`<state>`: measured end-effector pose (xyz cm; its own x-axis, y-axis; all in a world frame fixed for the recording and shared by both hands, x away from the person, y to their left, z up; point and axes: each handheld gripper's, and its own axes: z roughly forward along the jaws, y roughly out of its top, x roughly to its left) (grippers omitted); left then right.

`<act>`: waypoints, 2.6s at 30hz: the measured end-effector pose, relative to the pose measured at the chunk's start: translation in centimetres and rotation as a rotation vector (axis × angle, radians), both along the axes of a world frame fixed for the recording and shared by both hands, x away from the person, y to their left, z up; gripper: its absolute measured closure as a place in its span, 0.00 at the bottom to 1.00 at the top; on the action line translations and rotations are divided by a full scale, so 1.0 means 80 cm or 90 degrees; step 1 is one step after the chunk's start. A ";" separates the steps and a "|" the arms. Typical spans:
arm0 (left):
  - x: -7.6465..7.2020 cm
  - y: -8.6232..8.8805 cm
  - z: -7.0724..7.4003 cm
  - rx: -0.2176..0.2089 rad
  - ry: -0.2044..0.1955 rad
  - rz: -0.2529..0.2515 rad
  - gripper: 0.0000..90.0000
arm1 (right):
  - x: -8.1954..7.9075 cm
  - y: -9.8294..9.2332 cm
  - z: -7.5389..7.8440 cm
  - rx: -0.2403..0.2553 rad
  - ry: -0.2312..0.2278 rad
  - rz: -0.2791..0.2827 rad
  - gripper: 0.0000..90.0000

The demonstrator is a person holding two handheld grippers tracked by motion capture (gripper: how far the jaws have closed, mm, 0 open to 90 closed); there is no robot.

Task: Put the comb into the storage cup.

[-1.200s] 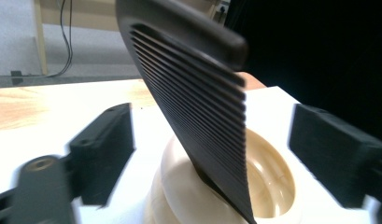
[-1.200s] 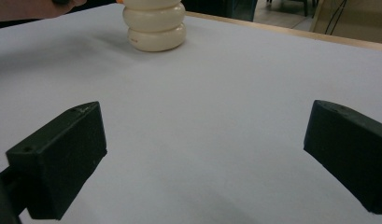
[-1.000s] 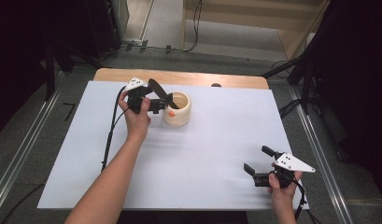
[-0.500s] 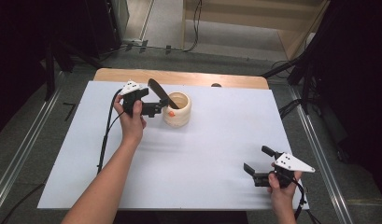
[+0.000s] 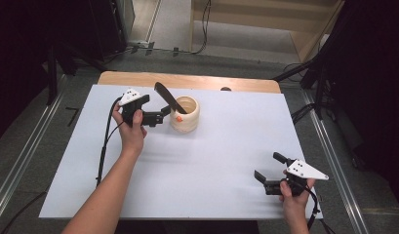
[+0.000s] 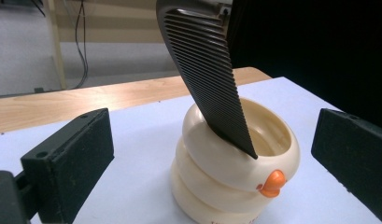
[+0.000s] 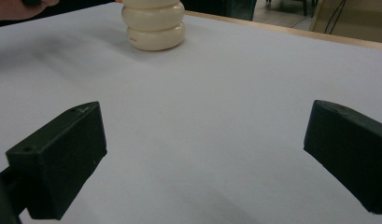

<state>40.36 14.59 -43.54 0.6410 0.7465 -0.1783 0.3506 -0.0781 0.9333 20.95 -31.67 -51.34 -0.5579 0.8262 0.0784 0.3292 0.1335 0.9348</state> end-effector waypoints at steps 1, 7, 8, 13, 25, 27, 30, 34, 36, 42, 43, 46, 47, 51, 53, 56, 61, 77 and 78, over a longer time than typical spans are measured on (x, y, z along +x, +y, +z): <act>-0.002 0.001 0.001 0.002 -0.003 -0.001 0.00 | 0.000 0.000 0.000 0.000 0.000 0.000 0.00; -0.014 0.011 -0.001 0.003 -0.009 0.001 0.00 | -0.002 0.000 0.001 0.000 0.000 -0.002 0.00; -0.016 0.013 -0.001 0.004 -0.008 0.003 0.00 | -0.002 0.000 0.001 -0.001 -0.002 -0.001 0.00; -0.030 0.021 -0.001 0.006 -0.013 0.002 0.00 | -0.002 0.001 0.001 0.000 -0.002 -0.002 0.00; -0.058 0.038 -0.001 0.007 -0.036 -0.003 0.00 | 0.000 0.001 0.000 -0.005 -0.004 -0.008 0.00; -0.064 0.041 -0.001 0.005 -0.039 -0.006 0.00 | 0.000 0.001 0.000 -0.004 -0.005 -0.009 0.00; -0.073 0.047 -0.001 0.005 -0.044 -0.007 0.00 | 0.000 0.001 0.000 -0.004 -0.003 -0.010 0.00; -0.086 0.055 -0.001 0.009 -0.052 -0.009 0.00 | 0.000 0.001 0.000 -0.004 -0.003 -0.011 0.00; -0.091 0.059 -0.002 0.012 -0.055 -0.010 0.00 | 0.000 0.001 0.000 -0.004 -0.003 -0.011 0.00; -0.106 0.071 -0.004 0.009 -0.061 -0.006 0.00 | 0.000 0.000 0.000 -0.003 -0.004 -0.013 0.00; -0.108 0.073 -0.004 0.009 -0.060 -0.006 0.00 | 0.000 0.001 0.000 -0.003 -0.003 -0.013 0.00; -0.115 0.077 -0.006 0.014 -0.062 -0.006 0.00 | 0.000 0.000 0.000 -0.002 -0.003 -0.013 0.00; -0.117 0.078 -0.007 0.014 -0.062 -0.006 0.00 | 0.000 0.000 0.000 -0.001 -0.003 -0.014 0.00; -0.124 0.085 -0.010 0.012 -0.061 -0.005 0.00 | 0.000 0.000 0.000 0.001 -0.003 -0.013 0.00; -0.129 0.088 -0.010 0.014 -0.063 -0.004 0.00 | 0.000 0.000 0.000 0.001 -0.003 -0.014 0.00; -0.134 0.092 -0.010 0.015 -0.065 -0.007 0.00 | -0.001 -0.001 0.001 0.001 -0.003 -0.014 0.00; -0.144 0.100 -0.010 0.024 -0.073 -0.005 0.00 | -0.001 -0.001 0.000 0.001 -0.004 -0.014 0.00; -0.166 0.126 -0.019 0.030 -0.074 0.008 0.00 | -0.001 -0.002 0.001 0.002 -0.003 -0.019 0.00; -0.167 0.128 -0.019 0.031 -0.075 0.007 0.00 | -0.001 -0.002 0.001 0.002 -0.004 -0.019 0.00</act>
